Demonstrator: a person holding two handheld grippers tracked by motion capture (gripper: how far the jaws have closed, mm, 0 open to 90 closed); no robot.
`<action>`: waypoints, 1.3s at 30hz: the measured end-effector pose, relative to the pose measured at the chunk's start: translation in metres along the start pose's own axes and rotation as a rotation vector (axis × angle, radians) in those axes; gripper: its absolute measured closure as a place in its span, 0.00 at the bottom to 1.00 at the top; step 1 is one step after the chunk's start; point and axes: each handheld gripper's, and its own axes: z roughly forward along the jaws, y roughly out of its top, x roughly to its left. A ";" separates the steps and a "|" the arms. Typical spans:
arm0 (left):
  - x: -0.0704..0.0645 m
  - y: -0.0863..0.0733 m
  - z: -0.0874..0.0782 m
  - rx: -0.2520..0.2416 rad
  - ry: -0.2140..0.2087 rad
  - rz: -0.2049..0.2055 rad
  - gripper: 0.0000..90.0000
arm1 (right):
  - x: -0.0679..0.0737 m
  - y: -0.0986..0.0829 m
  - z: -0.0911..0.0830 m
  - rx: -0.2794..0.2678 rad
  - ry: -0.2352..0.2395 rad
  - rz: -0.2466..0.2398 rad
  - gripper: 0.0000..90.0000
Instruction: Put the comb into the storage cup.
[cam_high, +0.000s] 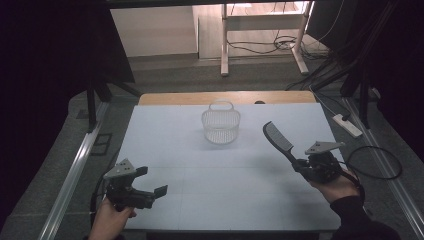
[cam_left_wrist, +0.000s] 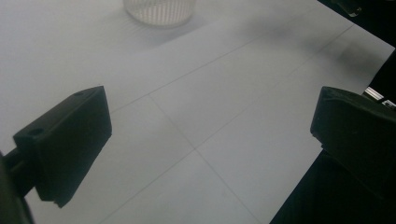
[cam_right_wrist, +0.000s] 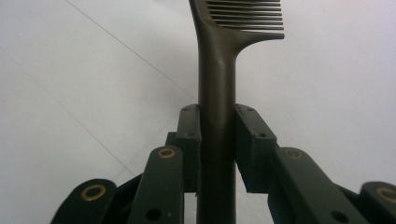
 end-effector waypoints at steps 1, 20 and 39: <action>-0.001 0.002 0.002 -0.003 -0.008 0.003 0.00 | 0.001 0.001 -0.001 -0.003 0.010 -0.006 0.81; -0.007 0.031 0.030 -0.035 -0.057 0.014 0.00 | 0.034 0.015 -0.005 -0.101 0.058 -0.101 0.81; -0.021 0.070 0.063 -0.018 -0.136 0.042 0.00 | 0.059 0.024 -0.004 -0.169 0.136 -0.121 0.81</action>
